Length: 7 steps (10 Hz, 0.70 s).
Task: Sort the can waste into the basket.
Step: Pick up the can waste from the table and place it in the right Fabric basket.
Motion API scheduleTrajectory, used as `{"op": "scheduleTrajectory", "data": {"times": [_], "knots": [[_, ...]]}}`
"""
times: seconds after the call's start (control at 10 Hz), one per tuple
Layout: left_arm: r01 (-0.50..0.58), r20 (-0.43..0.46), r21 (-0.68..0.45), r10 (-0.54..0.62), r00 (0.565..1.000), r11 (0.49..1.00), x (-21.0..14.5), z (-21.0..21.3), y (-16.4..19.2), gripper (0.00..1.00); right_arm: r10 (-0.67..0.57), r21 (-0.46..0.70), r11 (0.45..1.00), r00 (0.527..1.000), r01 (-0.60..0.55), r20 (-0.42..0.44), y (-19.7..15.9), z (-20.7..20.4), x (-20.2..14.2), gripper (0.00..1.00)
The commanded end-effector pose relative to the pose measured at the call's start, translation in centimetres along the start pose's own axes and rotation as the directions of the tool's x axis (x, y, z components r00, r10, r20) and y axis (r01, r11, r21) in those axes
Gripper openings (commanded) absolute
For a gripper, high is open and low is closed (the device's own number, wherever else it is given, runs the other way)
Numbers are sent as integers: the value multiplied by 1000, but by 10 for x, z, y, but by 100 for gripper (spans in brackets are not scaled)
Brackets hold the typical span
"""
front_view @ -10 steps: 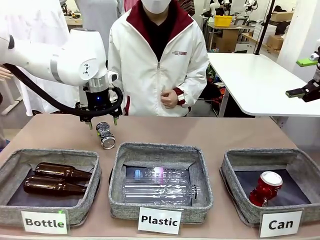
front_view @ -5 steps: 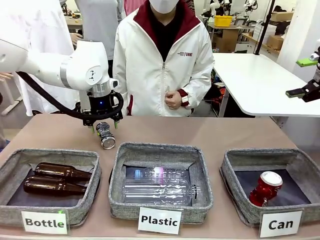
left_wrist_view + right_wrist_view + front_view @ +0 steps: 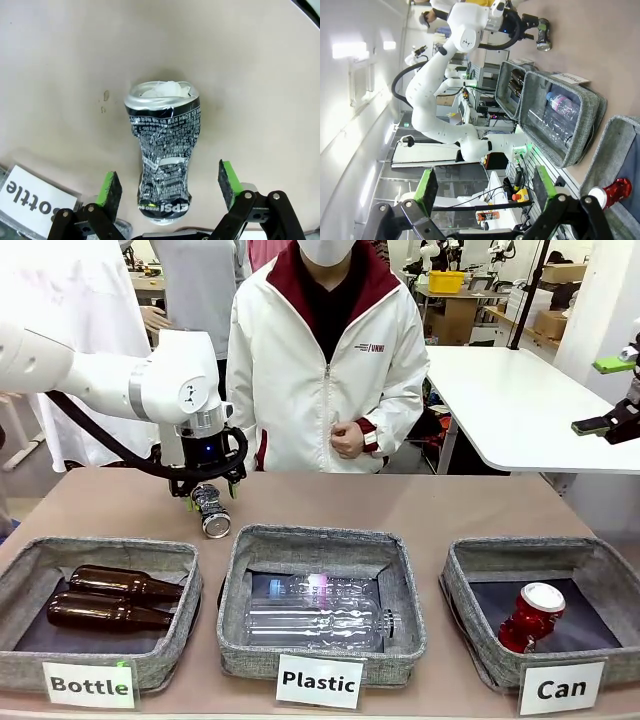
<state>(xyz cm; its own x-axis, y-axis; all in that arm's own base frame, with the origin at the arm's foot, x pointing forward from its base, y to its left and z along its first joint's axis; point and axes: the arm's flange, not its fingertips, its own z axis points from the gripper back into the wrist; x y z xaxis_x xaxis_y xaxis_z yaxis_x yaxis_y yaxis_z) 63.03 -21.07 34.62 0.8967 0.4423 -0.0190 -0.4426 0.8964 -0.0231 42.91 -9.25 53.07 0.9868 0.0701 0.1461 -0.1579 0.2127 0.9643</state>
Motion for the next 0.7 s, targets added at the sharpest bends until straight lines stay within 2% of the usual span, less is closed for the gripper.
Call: {"op": "scheduleTrajectory", "data": {"times": [0.0,0.2,0.3,0.4,0.5,0.6], "knots": [[16,-12,-6,-16,1000,1000,11,-12,-2,100,15,-4,1000,1000,-15,-10,1,2,-1,100],[7,-30,-23,-8,1000,1000,17,-26,1,100,15,-4,1000,1000,-15,-10,1,2,-1,100],[11,3,-22,-11,1000,1000,17,-27,3,42,15,-4,1000,1000,-15,-10,1,2,-1,100],[21,7,-29,-21,1000,999,16,-25,4,42,15,-4,1000,1000,-15,-10,1,2,-1,100],[23,2,-34,-23,1000,999,16,-24,5,0,15,-4,1000,1000,-15,-10,1,2,-1,100],[25,-2,-37,-25,1000,999,16,-24,5,39,15,-4,1000,1000,-15,-10,1,2,-1,100]]}}
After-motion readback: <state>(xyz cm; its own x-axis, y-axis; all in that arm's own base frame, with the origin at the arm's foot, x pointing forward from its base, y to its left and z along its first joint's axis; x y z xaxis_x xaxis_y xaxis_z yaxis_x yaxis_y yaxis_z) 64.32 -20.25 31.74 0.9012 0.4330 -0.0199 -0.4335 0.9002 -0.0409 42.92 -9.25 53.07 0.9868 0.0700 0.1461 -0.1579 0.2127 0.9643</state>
